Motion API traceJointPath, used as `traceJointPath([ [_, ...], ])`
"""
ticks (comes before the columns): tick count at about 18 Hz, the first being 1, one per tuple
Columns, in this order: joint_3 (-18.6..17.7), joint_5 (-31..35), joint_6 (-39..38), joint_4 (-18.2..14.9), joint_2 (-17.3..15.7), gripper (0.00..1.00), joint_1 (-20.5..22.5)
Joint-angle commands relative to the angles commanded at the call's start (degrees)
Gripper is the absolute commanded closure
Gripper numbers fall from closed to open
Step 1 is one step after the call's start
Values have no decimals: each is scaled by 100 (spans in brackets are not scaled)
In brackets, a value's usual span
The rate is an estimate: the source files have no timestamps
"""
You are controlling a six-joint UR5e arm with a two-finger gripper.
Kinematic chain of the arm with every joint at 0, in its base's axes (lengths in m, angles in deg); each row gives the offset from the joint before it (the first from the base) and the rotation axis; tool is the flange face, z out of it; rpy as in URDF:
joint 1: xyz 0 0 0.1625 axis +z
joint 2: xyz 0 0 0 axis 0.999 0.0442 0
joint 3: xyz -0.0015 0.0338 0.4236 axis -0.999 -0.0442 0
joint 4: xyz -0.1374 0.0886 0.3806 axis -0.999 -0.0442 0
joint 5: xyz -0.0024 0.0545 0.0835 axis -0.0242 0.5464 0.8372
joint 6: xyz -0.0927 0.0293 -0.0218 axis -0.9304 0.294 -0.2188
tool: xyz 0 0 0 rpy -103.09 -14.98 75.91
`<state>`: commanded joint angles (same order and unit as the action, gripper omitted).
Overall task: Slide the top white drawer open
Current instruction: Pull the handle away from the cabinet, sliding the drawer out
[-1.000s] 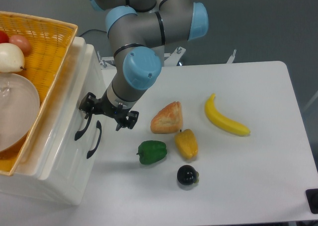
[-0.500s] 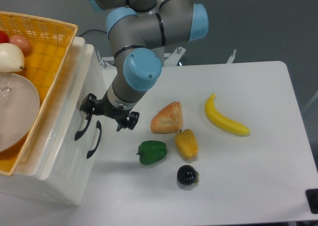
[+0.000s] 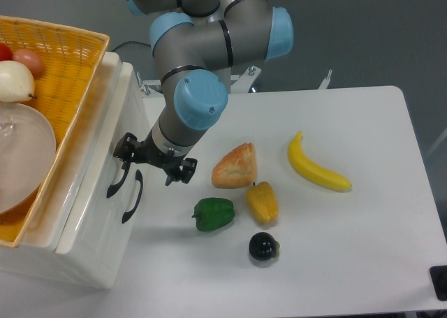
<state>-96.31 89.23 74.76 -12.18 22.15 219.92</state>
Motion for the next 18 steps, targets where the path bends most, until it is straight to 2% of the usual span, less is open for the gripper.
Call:
traceJointPath([
  [12, 114, 18, 17, 18, 79, 0, 26],
  [18, 105, 264, 88, 0, 105, 0, 61],
])
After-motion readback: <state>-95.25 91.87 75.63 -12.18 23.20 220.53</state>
